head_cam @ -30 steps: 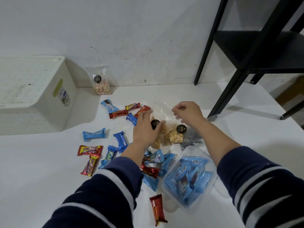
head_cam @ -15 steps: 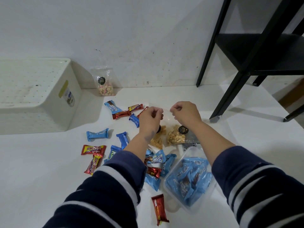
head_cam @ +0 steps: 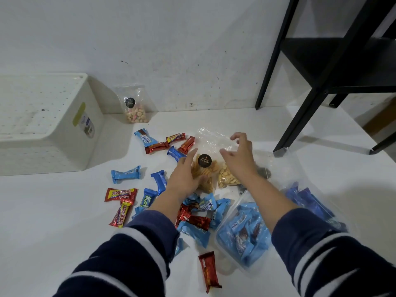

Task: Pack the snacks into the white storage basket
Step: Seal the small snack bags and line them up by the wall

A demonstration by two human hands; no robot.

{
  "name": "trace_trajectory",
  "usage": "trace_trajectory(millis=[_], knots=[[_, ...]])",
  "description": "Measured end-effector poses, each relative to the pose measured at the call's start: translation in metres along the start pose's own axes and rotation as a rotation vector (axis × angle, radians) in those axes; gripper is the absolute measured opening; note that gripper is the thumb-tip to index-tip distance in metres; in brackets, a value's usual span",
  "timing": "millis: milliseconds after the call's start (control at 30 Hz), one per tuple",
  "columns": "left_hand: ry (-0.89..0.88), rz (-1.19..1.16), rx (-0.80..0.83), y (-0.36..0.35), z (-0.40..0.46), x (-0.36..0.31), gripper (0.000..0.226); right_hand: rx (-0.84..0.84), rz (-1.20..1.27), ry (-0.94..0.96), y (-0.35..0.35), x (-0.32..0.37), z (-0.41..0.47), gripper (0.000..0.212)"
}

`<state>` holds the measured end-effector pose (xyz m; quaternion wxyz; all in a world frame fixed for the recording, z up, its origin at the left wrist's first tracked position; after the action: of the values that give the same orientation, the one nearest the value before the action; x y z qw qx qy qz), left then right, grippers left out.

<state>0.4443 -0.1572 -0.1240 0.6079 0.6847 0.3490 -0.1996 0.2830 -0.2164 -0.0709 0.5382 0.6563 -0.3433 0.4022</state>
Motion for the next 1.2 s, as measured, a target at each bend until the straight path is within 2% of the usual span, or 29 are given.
trace_trajectory(millis=[100, 167, 367, 500, 633, 833, 1033, 1200], knots=[[0.014, 0.000, -0.033, 0.004, 0.001, -0.001, 0.085, 0.086, -0.064, -0.074, -0.020, -0.018, -0.006, 0.036], [0.013, 0.011, -0.062, 0.008, 0.003, -0.003, 0.085, 0.072, -0.078, -0.090, -0.029, -0.017, -0.002, 0.041], [-0.028, -0.076, -0.243, 0.073, 0.042, -0.008, 0.084, 0.035, -0.139, 0.107, -0.054, 0.054, 0.064, 0.049], [-0.020, -0.120, -0.319, 0.129, 0.093, 0.013, 0.082, 0.059, -0.134, 0.178, -0.099, 0.099, 0.124, 0.051], [-0.022, -0.069, -0.337, 0.160, 0.141, 0.045, 0.084, 0.088, -0.095, 0.168, -0.149, 0.109, 0.178, 0.054], [0.022, -0.078, -0.313, 0.161, 0.189, 0.092, 0.084, 0.182, -0.166, 0.176, -0.201, 0.102, 0.228, 0.061], [0.014, -0.011, -0.337, 0.164, 0.183, 0.092, 0.077, 0.231, -0.237, 0.141, -0.192, 0.092, 0.223, 0.056], [-0.073, 0.085, -0.253, 0.140, 0.147, 0.057, 0.055, 0.282, -0.356, 0.065, -0.147, 0.075, 0.178, 0.046]])
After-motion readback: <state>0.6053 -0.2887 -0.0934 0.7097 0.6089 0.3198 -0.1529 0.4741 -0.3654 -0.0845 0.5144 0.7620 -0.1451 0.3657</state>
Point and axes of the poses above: each hand's wrist, its own z-axis towards the middle knuckle, its own y-axis out of the back of the hand, x = y × z, the point moved 9 cm from there along z, towards the middle knuckle, and after that the axes turned 3 degrees about x, right-handed, at the moved point
